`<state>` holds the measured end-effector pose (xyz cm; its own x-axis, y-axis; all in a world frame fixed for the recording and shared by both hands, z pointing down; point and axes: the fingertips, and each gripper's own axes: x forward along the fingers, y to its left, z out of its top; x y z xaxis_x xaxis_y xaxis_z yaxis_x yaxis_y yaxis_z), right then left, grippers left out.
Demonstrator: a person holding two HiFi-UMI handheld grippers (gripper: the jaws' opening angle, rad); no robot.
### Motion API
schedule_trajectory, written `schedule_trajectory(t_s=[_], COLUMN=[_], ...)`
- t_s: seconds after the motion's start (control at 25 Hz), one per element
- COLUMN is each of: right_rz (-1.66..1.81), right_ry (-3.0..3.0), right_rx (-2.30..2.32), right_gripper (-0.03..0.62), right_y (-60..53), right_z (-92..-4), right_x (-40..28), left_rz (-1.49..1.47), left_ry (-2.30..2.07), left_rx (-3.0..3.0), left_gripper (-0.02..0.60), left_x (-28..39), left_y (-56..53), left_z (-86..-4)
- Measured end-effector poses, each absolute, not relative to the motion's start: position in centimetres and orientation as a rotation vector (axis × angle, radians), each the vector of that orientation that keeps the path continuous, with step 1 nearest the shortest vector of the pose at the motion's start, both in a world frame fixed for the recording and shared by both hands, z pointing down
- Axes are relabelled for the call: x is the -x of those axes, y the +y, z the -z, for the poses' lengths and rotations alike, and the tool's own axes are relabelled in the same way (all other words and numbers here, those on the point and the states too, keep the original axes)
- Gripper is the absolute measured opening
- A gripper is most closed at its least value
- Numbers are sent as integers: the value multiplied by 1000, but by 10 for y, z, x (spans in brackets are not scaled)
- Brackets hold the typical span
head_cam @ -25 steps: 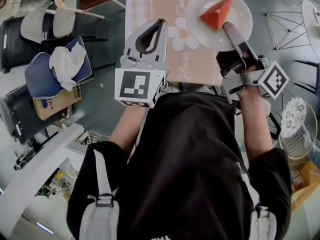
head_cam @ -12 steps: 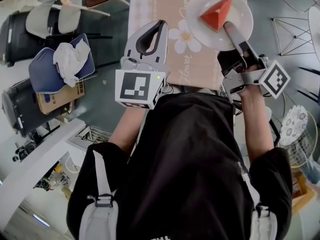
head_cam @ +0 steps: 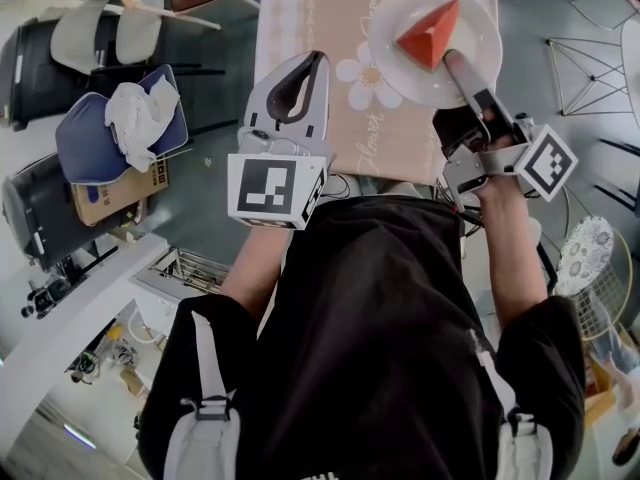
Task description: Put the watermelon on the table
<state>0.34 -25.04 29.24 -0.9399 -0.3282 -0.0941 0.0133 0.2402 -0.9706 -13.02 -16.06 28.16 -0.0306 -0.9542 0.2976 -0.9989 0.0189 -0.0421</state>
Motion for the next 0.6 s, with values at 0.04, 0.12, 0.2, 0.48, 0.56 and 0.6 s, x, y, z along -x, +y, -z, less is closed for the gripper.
schedule_trajectory(t_s=[0.04, 0.12, 0.2, 0.48, 0.56, 0.6], right_rz=[1758, 1767, 1779, 1801, 1808, 1811], right_ry=[2242, 2245, 2243, 2248, 2245, 2242], right_rx=[294, 293, 296, 325, 335, 339], right_gripper=[18, 18, 18, 18, 18, 18], right_y=[-250, -247, -244, -242, -244, -245], right_z=[-294, -299, -305, -323, -328, -331], right_x=[-2, 2, 5, 12, 15, 16], left_rz=[-351, -343, -348, -359, -362, -366], left_ry=[-2103, -2100, -2086, -2036, -2025, -2021], left_rx=[-2045, -2036, -2028, -2013, -2012, -2013], left_gripper=[14, 14, 14, 14, 14, 14], left_x=[132, 136, 138, 148, 151, 153], left_y=[-159, -156, -153, -152, -154, -155], left_z=[-283, -288, -295, -318, -323, -325])
